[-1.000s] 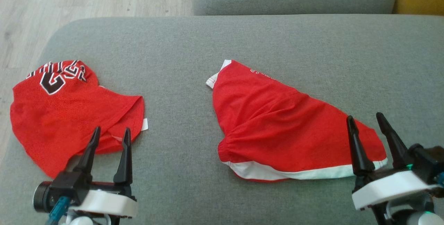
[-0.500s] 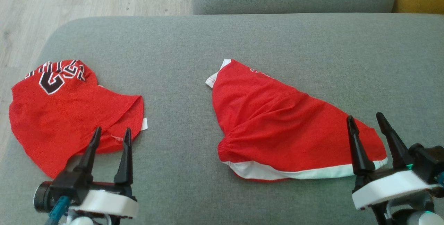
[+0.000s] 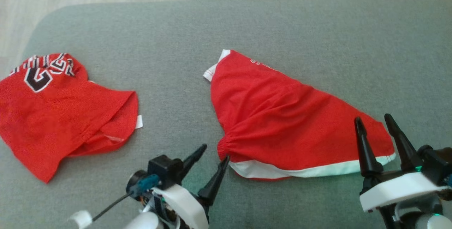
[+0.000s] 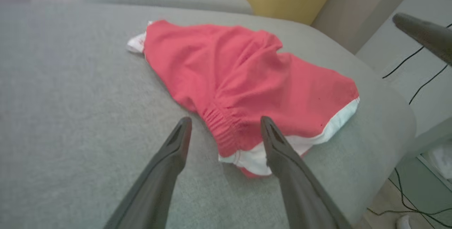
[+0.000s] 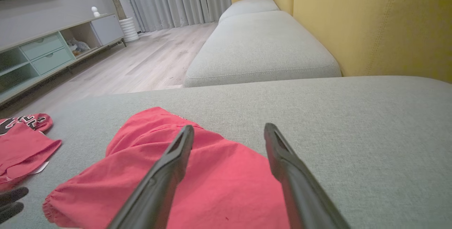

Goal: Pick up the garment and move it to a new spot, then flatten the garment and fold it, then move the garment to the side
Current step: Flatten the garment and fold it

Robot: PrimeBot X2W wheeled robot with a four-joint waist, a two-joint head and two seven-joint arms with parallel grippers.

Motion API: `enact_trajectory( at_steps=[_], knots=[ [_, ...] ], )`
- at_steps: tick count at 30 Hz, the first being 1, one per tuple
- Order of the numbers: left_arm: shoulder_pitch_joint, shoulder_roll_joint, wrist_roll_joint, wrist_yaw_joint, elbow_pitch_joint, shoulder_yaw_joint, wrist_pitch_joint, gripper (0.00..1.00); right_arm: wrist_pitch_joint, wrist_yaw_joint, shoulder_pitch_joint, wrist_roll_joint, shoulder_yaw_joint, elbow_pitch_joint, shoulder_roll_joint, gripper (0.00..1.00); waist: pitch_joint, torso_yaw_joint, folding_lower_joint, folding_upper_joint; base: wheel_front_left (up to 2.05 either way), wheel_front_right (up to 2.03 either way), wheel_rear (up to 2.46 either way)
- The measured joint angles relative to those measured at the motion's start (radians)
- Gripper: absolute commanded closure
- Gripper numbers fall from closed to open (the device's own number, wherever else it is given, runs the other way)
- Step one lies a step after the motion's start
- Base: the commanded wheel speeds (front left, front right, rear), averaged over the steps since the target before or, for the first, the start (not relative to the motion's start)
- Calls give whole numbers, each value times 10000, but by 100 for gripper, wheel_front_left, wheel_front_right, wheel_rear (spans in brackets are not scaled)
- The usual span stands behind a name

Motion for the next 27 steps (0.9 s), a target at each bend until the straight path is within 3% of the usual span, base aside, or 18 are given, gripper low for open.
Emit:
enact_trajectory(
  at_steps=[12,13,14,20,27],
  knots=[
    [-874,-564,-748,-1018,1751,-368,828,0,29,0,-237,115,-428,614,0,0,587,-576,0,0,0,0,0],
    [-894,-566,-802,-1053,1791,-385,865,61,138,0,-237,82,-589,788,0,0,626,-614,0,0,0,0,0],
    [-907,-564,-798,-1101,1822,-410,882,100,272,0,-234,54,-750,968,0,0,662,-646,0,0,0,0,0],
    [-1076,-546,-798,-1106,1881,-474,959,100,1237,0,-237,-288,-1521,2029,2,0,839,-685,0,0,0,0,0],
    [-1227,-541,-788,-1095,1636,-577,955,100,2174,0,-759,-330,-1622,2861,-2,0,993,-509,0,0,0,0,0]
  ],
)
